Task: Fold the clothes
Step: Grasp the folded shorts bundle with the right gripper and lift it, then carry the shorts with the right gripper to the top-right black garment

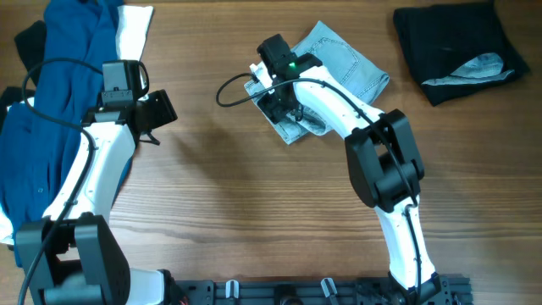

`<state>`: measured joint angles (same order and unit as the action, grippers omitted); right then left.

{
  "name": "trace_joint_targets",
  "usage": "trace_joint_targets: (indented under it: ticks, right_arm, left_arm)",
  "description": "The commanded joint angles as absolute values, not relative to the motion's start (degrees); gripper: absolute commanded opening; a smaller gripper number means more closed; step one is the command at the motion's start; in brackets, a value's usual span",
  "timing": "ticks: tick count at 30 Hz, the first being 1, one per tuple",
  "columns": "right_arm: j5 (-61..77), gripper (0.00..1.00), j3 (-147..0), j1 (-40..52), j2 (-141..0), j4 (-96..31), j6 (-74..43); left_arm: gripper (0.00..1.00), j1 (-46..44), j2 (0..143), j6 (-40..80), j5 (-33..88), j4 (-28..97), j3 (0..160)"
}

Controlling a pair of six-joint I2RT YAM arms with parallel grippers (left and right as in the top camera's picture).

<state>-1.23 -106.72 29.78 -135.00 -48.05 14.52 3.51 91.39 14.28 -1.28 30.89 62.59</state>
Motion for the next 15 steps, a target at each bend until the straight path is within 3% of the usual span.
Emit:
trace_joint_targets:
  ticks: [1,6,11,12,13,14,15]
  right_arm:
    - [7.8,0.86,-99.9,29.4,-146.3,-49.9,13.5]
    - [8.6,0.92,-94.3,29.4,-146.9,-45.2,14.9]
    - [1.1,0.88,-88.0,29.4,-146.9,-38.3,11.1]
    - [-0.8,0.83,-87.8,29.4,-146.9,-38.4,9.4]
    - [-2.3,0.72,-87.8,29.4,-146.9,-38.4,7.9]
    - [-4.1,0.45,-87.8,29.4,-146.9,-38.4,5.7]
    - [-4.5,0.25,-87.9,29.4,-146.9,-38.4,4.5]
  left_arm:
    - [0.66,3.7,91.7,13.9,-2.0,30.9,62.6]
    - [0.66,3.7,91.7,13.9,-2.0,30.9,62.6]
    - [0.66,3.7,91.7,13.9,-2.0,30.9,62.6]
    - [0.66,3.7,91.7,14.0,-2.0,30.9,62.6]
    - [0.66,3.7,91.7,14.0,-2.0,30.9,62.6]
    - [0.66,3.7,91.7,14.0,-2.0,30.9,62.6]
    - [0.66,3.7,91.7,14.0,-2.0,30.9,62.6]
